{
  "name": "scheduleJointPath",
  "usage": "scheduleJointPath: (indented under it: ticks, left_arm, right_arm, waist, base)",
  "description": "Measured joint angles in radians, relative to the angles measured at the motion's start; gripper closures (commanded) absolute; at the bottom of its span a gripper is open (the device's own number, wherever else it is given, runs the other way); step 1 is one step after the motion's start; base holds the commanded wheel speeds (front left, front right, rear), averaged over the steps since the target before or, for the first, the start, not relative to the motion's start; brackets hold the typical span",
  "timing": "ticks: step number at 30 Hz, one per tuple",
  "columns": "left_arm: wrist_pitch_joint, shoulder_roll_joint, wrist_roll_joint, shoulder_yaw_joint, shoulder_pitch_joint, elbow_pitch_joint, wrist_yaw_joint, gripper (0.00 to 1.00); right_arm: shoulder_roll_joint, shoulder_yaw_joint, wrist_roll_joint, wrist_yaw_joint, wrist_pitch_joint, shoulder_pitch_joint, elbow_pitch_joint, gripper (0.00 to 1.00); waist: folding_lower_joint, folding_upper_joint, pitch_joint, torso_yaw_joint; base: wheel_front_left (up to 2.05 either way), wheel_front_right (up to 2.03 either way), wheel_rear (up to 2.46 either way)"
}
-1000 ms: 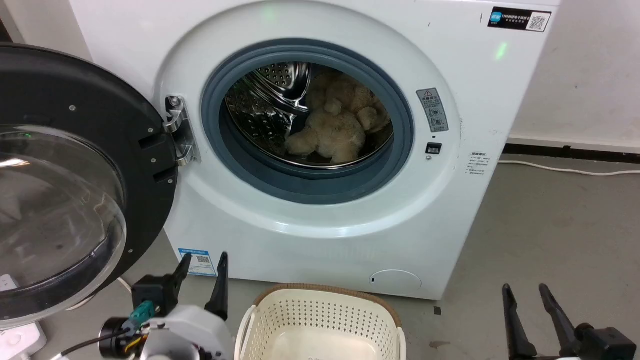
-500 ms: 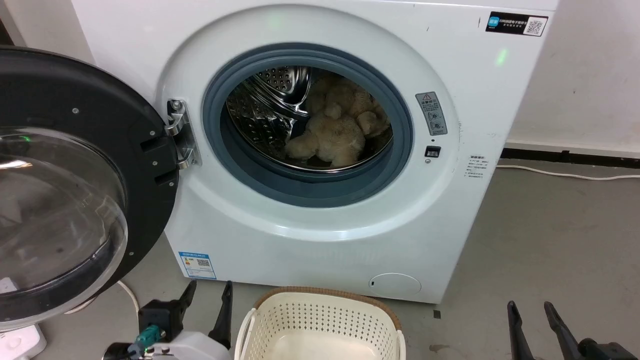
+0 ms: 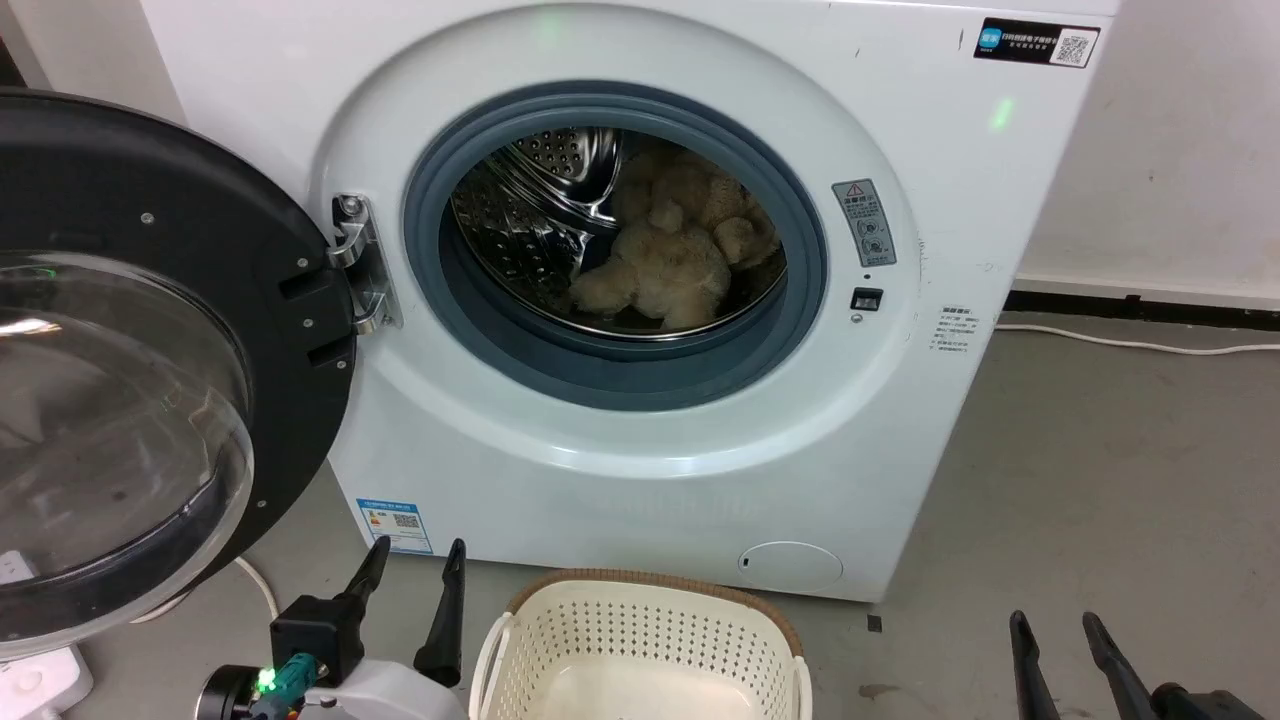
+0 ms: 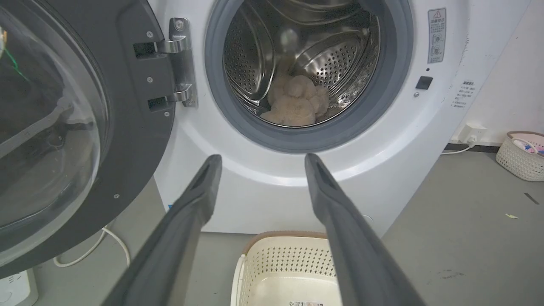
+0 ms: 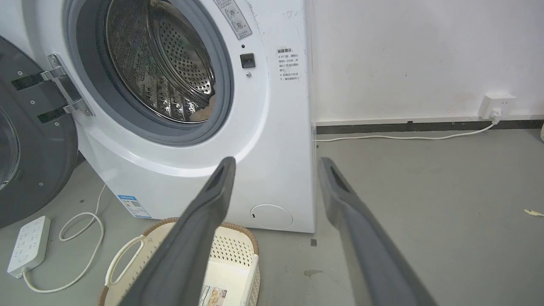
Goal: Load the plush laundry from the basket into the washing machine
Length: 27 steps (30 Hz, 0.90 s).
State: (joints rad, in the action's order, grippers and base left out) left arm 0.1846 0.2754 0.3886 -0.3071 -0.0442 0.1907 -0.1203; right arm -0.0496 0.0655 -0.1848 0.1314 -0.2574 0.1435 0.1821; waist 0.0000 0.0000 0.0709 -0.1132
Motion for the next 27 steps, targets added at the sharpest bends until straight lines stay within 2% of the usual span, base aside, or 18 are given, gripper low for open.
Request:
scheduleJointPath:
  ticks: [15,16,27]
  left_arm:
    - [0.021,0.004,0.003,-0.007,-0.021,0.002,0.017,0.0]
    - [0.023,0.004,0.003,-0.007,-0.022,0.004,0.017,1.0]
    - [0.009,-0.006,-0.007,0.003,-0.022,0.0,0.018,1.0]
  right_arm:
    - [0.0,0.0,0.0,0.0,0.0,0.0,0.001,0.0]
    - [0.0,-0.001,-0.001,0.0,0.0,0.0,0.001,1.0]
    - [0.0,-0.004,0.001,0.0,0.011,-0.001,-0.002,1.0]
  waist:
    - [0.0,0.0,-0.009,0.003]
    - [0.0,0.0001,-0.009,0.003]
    - [0.0002,0.0,-0.013,0.009]
  base:
    - [0.0,0.0,0.0]
    - [0.0,0.0,0.0]
    - [0.0,0.0,0.0]
